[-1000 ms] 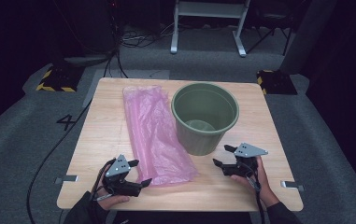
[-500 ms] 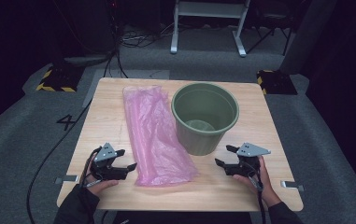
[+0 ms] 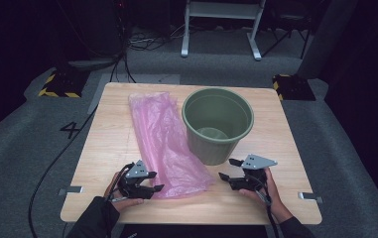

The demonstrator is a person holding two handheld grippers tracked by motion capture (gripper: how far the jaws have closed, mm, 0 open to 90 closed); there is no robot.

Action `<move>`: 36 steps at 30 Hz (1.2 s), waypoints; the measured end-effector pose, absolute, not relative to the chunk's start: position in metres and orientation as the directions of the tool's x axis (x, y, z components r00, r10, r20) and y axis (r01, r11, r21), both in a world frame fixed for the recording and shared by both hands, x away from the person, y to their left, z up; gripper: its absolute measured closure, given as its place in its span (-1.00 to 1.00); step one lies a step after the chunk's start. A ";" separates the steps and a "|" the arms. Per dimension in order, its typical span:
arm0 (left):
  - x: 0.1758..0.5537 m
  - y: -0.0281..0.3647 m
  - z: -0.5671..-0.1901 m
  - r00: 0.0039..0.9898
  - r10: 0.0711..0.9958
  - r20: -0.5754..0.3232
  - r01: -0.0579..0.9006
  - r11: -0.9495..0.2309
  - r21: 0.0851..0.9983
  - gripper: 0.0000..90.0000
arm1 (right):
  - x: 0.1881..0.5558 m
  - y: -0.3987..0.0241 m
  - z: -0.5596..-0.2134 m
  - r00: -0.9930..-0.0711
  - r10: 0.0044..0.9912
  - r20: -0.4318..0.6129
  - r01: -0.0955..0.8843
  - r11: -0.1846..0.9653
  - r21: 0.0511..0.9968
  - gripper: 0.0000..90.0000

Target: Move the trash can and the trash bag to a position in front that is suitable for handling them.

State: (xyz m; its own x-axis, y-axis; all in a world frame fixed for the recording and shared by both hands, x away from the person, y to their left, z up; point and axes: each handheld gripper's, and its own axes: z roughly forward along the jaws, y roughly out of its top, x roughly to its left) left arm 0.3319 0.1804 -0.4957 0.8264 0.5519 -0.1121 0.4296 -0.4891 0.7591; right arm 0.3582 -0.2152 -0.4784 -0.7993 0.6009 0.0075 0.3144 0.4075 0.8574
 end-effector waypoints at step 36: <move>0.334 0.112 -0.501 0.857 0.511 -0.060 0.384 -0.558 0.736 -0.05 | 0.406 -0.221 -0.465 -0.754 0.656 0.033 0.371 0.384 0.845 -0.43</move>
